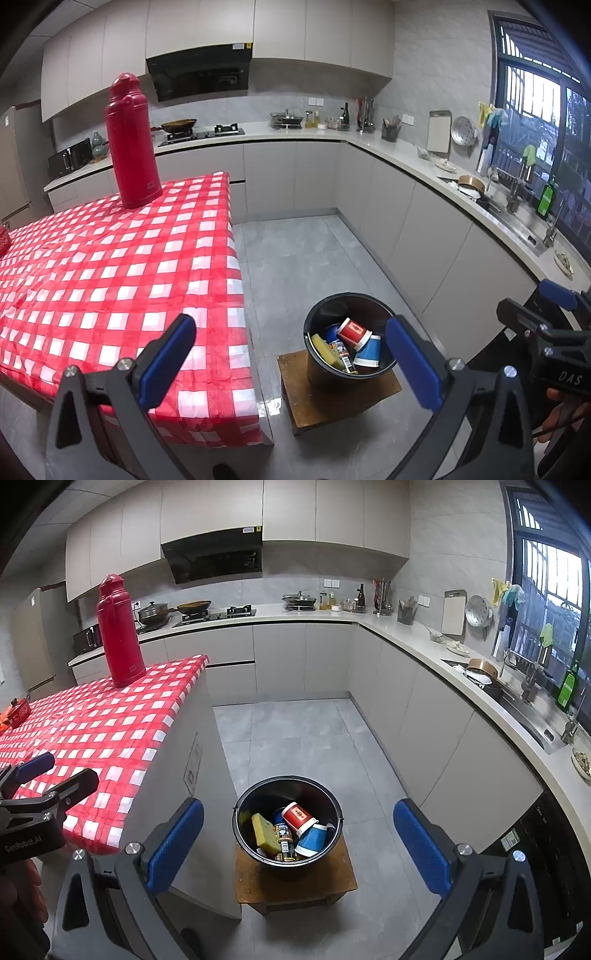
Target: Collect trash
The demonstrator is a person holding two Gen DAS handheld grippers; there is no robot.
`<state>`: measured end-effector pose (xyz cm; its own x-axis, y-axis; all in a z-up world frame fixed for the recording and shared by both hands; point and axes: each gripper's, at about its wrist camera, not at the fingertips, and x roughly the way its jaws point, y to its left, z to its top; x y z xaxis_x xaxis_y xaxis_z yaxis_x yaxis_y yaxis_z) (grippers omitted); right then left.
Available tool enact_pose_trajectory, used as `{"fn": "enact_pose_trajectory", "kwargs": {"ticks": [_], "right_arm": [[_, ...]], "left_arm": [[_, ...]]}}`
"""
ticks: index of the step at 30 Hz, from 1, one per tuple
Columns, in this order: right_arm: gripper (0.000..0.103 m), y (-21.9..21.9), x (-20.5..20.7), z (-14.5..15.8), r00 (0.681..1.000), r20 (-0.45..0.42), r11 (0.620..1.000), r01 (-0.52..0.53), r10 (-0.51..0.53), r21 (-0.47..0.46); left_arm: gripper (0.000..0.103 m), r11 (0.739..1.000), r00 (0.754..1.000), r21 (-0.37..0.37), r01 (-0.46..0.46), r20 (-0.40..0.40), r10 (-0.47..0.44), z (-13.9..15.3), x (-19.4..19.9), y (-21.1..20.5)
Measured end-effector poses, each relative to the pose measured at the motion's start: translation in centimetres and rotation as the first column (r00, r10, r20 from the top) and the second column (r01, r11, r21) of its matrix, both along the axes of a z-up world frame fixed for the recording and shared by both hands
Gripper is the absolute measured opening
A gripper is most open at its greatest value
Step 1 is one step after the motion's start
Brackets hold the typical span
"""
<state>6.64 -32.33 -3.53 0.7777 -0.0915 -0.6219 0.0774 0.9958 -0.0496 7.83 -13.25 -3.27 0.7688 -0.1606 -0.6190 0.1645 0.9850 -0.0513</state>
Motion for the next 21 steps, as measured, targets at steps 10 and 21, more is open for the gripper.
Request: {"fn": "enact_pose_trajectory", "kwargs": {"ticks": [10, 21], "right_arm": [[0.103, 0.12, 0.0, 0.06, 1.0, 0.0, 1.0, -0.01, 0.01, 0.003], [0.103, 0.19, 0.14, -0.08, 1.0, -0.003, 1.0, -0.01, 0.01, 0.005]], "left_arm": [[0.103, 1.0, 1.0, 0.005, 0.007, -0.002, -0.007, 0.0, -0.14, -0.03], [0.103, 1.0, 1.0, 0.007, 0.002, 0.007, -0.002, 0.04, -0.04, -0.01]]}}
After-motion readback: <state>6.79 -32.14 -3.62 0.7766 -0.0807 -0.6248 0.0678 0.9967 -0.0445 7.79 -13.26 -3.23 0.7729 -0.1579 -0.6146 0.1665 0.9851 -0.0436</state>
